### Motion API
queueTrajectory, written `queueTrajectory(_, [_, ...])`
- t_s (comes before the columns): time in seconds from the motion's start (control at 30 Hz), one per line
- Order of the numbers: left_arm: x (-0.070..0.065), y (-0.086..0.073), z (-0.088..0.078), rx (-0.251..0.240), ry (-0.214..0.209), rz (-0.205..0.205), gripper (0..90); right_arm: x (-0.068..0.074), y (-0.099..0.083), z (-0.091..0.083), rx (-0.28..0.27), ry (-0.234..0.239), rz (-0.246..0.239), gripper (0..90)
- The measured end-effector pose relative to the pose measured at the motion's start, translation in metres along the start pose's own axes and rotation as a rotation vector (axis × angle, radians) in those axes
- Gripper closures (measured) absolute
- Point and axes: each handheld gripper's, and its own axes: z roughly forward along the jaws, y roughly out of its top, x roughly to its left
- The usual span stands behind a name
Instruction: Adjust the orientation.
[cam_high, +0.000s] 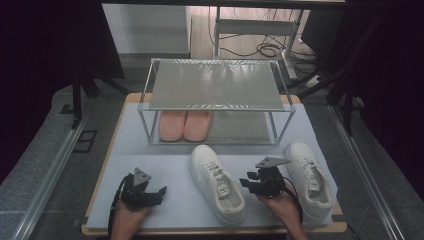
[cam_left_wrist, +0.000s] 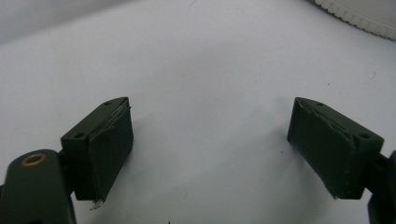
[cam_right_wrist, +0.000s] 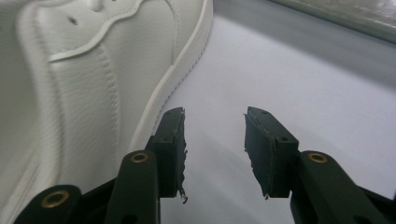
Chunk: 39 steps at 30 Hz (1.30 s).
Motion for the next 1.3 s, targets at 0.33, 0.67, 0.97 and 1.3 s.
queueTrajectory(0.33, [0.0, 0.0, 0.0, 0.0, 0.001, 0.001, 14.6, 0.013, -0.002, -0.026, -0.009, 0.03, 0.007, 47.4])
queueTrajectory(0.67, [0.0, 0.0, 0.0, 0.0, 0.0, 0.002, 14.7, 0.028, 0.003, -0.038, -0.007, 0.089, -0.034, 43.9])
queueTrajectory(0.97, [0.0, 0.0, 0.0, -0.001, 0.001, 0.003, 14.8, 0.038, 0.01, -0.013, 0.029, 0.114, -0.065, 54.1])
queueTrajectory(1.3, [0.0, 0.0, 0.0, -0.003, 0.002, 0.0, 14.8, 0.039, 0.018, 0.002, 0.104, 0.137, -0.045, 69.3])
